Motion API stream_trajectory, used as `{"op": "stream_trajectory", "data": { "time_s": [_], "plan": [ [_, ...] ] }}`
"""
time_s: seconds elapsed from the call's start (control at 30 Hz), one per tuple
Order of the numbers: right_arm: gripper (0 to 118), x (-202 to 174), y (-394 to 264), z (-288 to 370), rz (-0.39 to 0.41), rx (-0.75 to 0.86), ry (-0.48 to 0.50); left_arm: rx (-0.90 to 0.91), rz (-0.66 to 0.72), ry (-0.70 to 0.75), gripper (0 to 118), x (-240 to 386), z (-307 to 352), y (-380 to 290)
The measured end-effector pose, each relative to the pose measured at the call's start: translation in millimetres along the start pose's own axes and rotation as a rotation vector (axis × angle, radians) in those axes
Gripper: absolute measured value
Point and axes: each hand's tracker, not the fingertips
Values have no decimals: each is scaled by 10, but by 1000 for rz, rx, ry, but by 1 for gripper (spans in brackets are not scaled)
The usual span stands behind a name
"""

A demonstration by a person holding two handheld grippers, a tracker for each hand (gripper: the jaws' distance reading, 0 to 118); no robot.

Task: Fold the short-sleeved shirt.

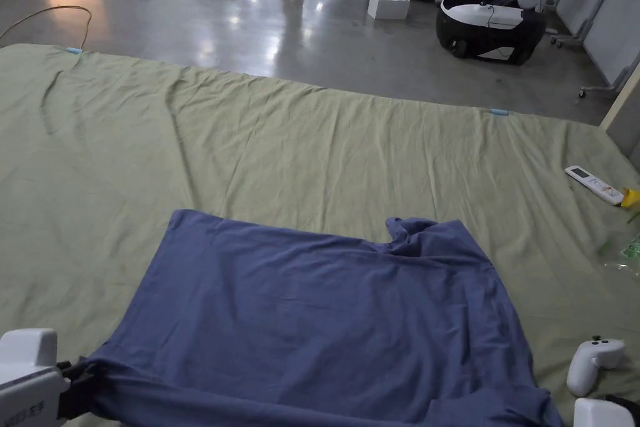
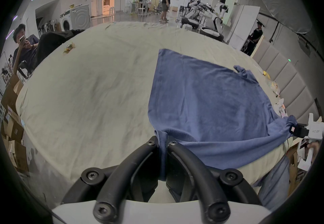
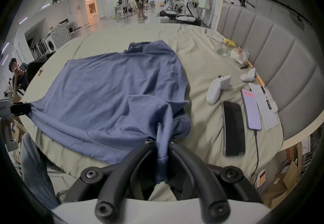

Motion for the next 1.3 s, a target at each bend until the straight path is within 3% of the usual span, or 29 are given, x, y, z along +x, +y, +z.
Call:
{"op": "stream_trajectory", "data": {
  "time_s": [0.27,0.6,0.8,0.87,0.97,1.03,1.1,1.13,1.2,1.3],
  "plan": [
    [8,97,590,-325,-45,22,-6,50,-18,0,7,95,-271,581],
    [8,233,1138,-1308,-152,-80,-4,16,-61,34,7,290,-1069,1077],
    [10,175,1156,-1716,-111,-141,-44,-59,-118,48,7,460,-1433,1109],
    [19,166,1129,-1759,-101,-135,-42,-61,-125,58,7,488,-1489,1093],
    [43,144,1132,-1680,-82,-103,-80,-83,-116,55,9,413,-1636,1109],
    [63,140,1121,-1545,-88,-43,-89,-60,-117,51,24,401,-1612,1082],
    [66,127,1116,-1405,-92,37,-83,-20,-113,51,55,410,-1534,1065],
    [69,105,1113,-1320,-87,92,-74,-7,-109,45,60,424,-1480,1056],
    [78,31,1102,-1115,-66,187,-69,32,-106,39,60,432,-1355,1059],
    [79,-157,1088,-768,-53,359,-65,142,-117,15,60,518,-1076,1019]
  ]
}}
